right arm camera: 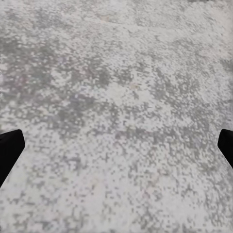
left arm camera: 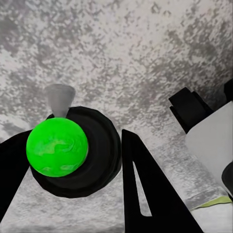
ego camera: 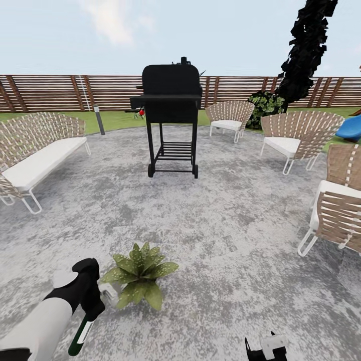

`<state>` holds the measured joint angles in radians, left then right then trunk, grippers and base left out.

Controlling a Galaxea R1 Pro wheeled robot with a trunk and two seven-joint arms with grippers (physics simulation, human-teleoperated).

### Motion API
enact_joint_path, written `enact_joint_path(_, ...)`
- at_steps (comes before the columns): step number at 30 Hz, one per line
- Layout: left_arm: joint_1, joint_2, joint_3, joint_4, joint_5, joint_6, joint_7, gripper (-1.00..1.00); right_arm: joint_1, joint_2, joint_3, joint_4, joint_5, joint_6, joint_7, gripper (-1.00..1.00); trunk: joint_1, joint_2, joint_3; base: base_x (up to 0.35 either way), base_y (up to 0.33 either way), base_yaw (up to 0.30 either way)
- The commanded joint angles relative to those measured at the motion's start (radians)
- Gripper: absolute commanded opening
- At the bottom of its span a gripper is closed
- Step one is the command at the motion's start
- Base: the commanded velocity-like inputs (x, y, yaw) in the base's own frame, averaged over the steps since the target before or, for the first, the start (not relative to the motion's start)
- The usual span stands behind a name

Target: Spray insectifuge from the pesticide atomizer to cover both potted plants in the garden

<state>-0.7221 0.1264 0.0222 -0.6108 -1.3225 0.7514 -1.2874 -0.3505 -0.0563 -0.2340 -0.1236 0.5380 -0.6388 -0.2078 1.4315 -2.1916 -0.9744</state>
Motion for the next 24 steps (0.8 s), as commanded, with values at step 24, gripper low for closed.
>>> enact_joint_path(24, 0.018, 0.003, 0.004, 0.082, 0.117, 0.009, 0.168, -1.00, -0.001, 0.003, -0.004, 0.001, 0.010, -0.002, -0.006, 1.00, 0.000, 0.000, -0.001, 0.071, 0.000, 0.100)
